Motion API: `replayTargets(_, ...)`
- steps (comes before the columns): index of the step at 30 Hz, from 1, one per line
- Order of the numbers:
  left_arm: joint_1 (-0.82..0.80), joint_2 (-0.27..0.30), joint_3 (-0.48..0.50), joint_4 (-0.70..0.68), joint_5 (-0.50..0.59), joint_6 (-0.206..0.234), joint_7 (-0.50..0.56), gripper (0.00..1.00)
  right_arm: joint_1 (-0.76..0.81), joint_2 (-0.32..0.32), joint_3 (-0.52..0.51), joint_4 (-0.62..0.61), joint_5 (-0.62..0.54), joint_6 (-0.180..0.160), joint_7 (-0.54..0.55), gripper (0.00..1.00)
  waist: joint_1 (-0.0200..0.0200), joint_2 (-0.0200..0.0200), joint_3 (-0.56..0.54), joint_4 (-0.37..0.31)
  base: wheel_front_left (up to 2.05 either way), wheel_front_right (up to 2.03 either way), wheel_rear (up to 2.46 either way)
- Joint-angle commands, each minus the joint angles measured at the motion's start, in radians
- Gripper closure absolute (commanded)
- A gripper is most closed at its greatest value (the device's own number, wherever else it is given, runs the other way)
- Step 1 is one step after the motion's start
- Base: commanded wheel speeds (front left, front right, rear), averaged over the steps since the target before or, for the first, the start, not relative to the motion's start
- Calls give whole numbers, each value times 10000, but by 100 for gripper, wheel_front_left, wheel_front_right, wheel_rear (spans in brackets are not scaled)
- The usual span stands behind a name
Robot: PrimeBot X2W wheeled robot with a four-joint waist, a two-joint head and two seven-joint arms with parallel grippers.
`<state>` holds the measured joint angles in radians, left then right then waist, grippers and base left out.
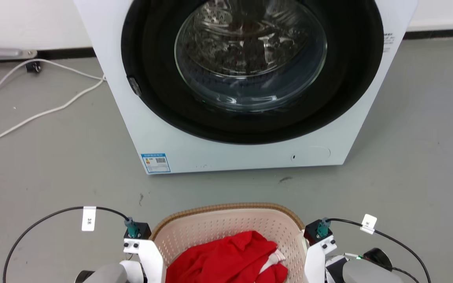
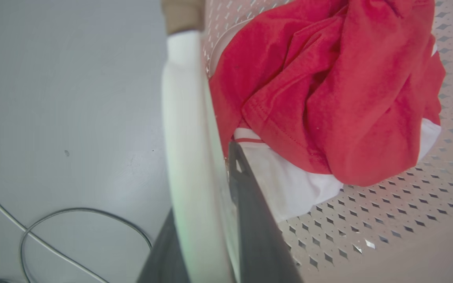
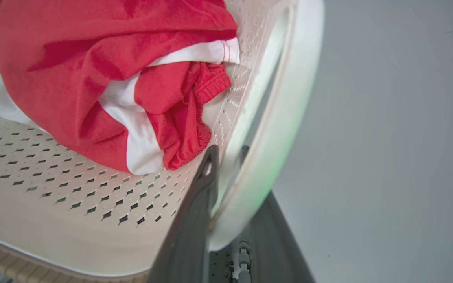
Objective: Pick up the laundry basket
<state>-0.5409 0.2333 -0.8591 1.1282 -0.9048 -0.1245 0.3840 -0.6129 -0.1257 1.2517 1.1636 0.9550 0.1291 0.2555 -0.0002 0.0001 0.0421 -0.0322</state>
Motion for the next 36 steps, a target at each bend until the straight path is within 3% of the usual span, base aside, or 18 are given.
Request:
replayTargets(1,44,-30,-111,-119,-43,-102,61,100,73,-25,82,-85,31,29,88,100,2,-1,-201,34,0,0,0)
replayTargets(19,317,-108,-1150,-63,-1122,-111,1052,100,466,-120,286,-349,504,29,1300,100,2,-1,-1114,110,0,0,0)
replayTargets(36,233,-57,-1804,84,-1623,-112,1122,100,531,-130,311,-414,601,29,1475,100,2,-1,-1249,30,0,0,0)
